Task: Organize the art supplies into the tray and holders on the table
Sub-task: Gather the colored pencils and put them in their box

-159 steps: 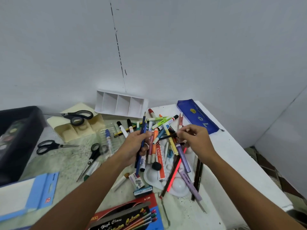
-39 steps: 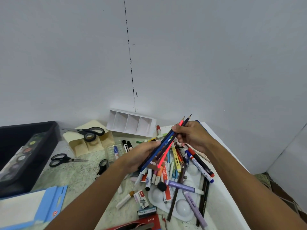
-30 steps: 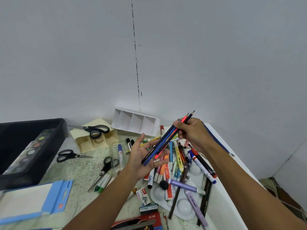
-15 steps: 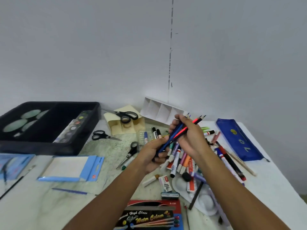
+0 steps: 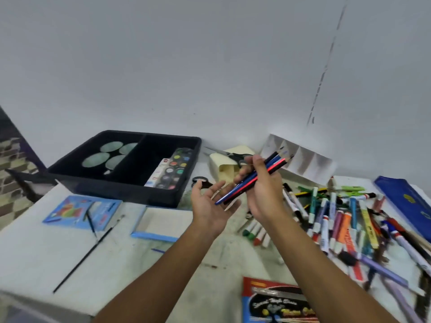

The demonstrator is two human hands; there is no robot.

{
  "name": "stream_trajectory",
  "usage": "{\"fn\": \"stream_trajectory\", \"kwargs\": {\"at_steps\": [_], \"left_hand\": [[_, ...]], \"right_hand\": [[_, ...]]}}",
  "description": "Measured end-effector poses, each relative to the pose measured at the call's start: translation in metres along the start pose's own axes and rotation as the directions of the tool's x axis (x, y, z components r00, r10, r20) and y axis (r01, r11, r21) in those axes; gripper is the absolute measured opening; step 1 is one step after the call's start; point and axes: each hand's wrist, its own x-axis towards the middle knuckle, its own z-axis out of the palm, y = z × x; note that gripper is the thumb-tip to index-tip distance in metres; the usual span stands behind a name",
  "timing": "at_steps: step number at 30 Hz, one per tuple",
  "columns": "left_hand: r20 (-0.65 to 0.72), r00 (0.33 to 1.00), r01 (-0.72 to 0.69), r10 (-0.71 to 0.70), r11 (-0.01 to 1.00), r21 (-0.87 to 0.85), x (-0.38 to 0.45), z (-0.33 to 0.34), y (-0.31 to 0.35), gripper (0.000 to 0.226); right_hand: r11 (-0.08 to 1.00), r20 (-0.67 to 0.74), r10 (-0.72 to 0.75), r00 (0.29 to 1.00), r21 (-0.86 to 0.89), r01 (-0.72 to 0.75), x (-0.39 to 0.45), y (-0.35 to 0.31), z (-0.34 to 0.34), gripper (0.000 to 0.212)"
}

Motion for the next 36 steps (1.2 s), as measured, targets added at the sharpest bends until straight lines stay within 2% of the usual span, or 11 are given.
{"fn": "stream_trajectory", "kwargs": {"at_steps": [4,7,11,15,22,26,29,30,32,34,36], "left_hand": [[0.064,0.997,0.031,-0.034,0.998,0.048,-0.005,-0.040,0.047,0.061],[0.089,0.996,-0.036,0.012,0.962,0.272,-0.011,-0.071,0.077,0.049],[0.369,0.920,-0.355,0.130,0.671,0.650,-0.023,-0.124,0.121,0.022],[0.536,0.833,-0.439,-0.136,0.426,0.791,-0.023,-0.143,0.152,0.024],[0.466,0.817,-0.301,-0.339,0.439,0.847,-0.019,-0.152,0.153,0.022],[0.388,0.854,-0.305,-0.346,0.270,0.913,-0.013,-0.160,0.164,0.024],[0.323,0.865,-0.325,-0.383,0.063,0.944,-0.007,-0.163,0.170,0.021],[0.308,0.860,-0.336,-0.408,0.001,0.942,-0.005,-0.162,0.170,0.020],[0.293,0.833,-0.375,-0.469,-0.091,0.922,-0.002,-0.157,0.171,0.018],[0.291,0.793,-0.434,-0.536,-0.160,0.887,0.001,-0.150,0.171,0.017],[0.278,0.757,-0.483,-0.591,-0.219,0.848,0.003,-0.142,0.171,0.018]], "right_hand": [[0.998,-0.022,0.022,1.000,-0.060,-0.023,-0.015,0.049,0.047,0.023],[0.993,-0.038,-0.014,0.999,-0.119,0.010,-0.021,0.076,0.072,0.026],[0.980,-0.059,0.003,0.998,-0.199,-0.014,-0.027,0.099,0.088,0.029],[0.964,-0.006,0.179,0.984,-0.199,-0.176,-0.040,0.122,0.096,0.034],[0.896,-0.052,0.253,0.966,-0.364,-0.254,-0.043,0.123,0.086,0.047],[0.894,-0.152,0.032,0.988,-0.437,-0.096,-0.031,0.100,0.063,0.062],[0.543,0.128,-0.399,0.908,-0.765,0.347,-0.020,0.082,0.039,0.025],[0.409,0.333,-0.359,0.872,-0.784,0.468,-0.014,0.078,0.036,0.019],[0.288,0.541,0.076,0.837,-0.816,0.501,-0.006,0.072,0.047,0.018],[0.071,0.449,0.555,0.700,-0.864,0.498,0.005,0.075,0.064,0.027],[0.022,0.256,0.828,0.499,-0.904,0.426,0.012,0.084,0.074,0.036]]}}
